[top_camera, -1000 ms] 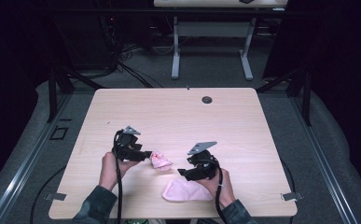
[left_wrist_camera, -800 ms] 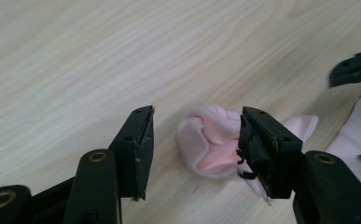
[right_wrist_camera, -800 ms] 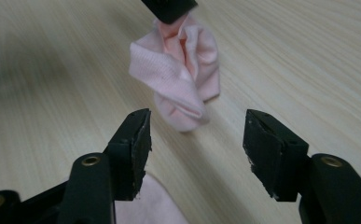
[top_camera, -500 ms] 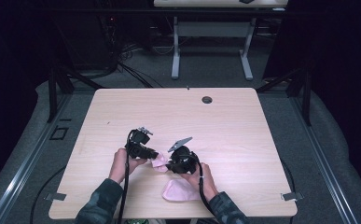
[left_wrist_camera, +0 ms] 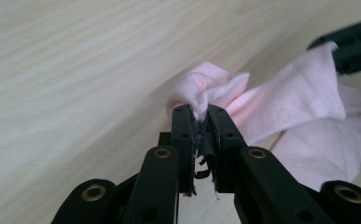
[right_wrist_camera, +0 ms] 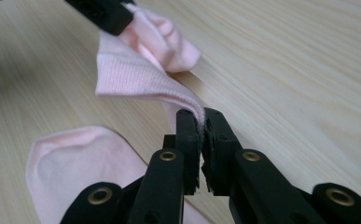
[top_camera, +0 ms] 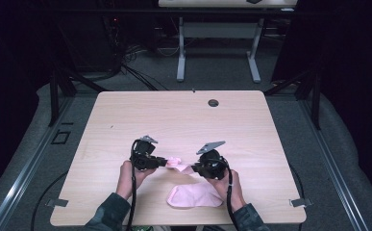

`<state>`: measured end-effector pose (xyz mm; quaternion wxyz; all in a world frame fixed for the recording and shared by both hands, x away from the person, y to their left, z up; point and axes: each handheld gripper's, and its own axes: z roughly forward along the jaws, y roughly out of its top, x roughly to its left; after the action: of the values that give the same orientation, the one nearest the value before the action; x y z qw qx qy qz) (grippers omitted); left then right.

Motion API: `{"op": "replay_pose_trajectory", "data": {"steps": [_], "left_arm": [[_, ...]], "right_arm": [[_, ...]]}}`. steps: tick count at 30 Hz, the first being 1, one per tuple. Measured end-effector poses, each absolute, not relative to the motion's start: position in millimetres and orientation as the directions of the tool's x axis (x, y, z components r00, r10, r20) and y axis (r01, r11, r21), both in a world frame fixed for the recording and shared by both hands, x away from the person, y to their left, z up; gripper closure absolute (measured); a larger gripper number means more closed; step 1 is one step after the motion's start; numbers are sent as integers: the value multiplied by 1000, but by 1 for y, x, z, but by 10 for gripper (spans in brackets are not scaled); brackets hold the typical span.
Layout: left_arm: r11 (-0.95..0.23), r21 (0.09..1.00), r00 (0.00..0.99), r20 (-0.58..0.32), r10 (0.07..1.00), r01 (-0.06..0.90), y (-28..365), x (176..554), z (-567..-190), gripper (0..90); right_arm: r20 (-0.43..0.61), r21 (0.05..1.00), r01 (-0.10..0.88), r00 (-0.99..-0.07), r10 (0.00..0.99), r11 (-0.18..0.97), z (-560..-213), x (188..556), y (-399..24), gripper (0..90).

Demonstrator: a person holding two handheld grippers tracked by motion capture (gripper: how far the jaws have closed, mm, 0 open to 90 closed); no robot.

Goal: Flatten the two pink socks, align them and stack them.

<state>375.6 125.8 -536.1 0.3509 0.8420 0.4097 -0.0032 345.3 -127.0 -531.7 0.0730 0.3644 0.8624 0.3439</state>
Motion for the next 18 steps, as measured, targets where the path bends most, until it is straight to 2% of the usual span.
{"op": "replay_pose_trajectory", "data": {"steps": [4, 5, 6, 7, 8, 9, 10, 11, 14, 18], "left_arm": [[-442, 561, 674, -313, 669, 700, 113, 372, -544, 759], [-443, 561, 676, -318, 664, 699, 111, 371, -545, 669], [-447, 554, 674, -318, 666, 703, 110, 371, -545, 669], [-446, 558, 676, -315, 667, 700, 112, 370, -543, 594], [-446, 558, 676, -315, 667, 700, 112, 370, -543, 555], [-436, 571, 672, -305, 675, 696, 116, 369, -536, 530], [-436, 571, 672, -305, 675, 696, 116, 369, -536, 513], [-423, 582, 670, -311, 674, 695, 119, 370, -533, 488], [-406, 607, 673, -306, 673, 683, 125, 373, -522, 449], [-408, 616, 679, -299, 671, 674, 119, 384, -514, 389]], "right_arm": [[134, 603, 625, -692, 709, 496, -541, 348, -141, 839], [136, 580, 648, -674, 726, 493, -548, 349, -145, 762], [136, 580, 648, -674, 726, 493, -548, 349, -145, 762], [138, 575, 659, -662, 737, 485, -554, 349, -149, 685], [138, 575, 659, -662, 737, 485, -554, 349, -149, 685], [131, 567, 662, -660, 740, 490, -556, 348, -154, 611], [131, 567, 662, -660, 740, 490, -556, 348, -154, 611], [121, 594, 642, -667, 736, 484, -551, 344, -158, 544], [95, 629, 607, -680, 727, 486, -543, 337, -159, 531], [59, 656, 526, -751, 658, 541, -530, 322, -143, 455]]}}
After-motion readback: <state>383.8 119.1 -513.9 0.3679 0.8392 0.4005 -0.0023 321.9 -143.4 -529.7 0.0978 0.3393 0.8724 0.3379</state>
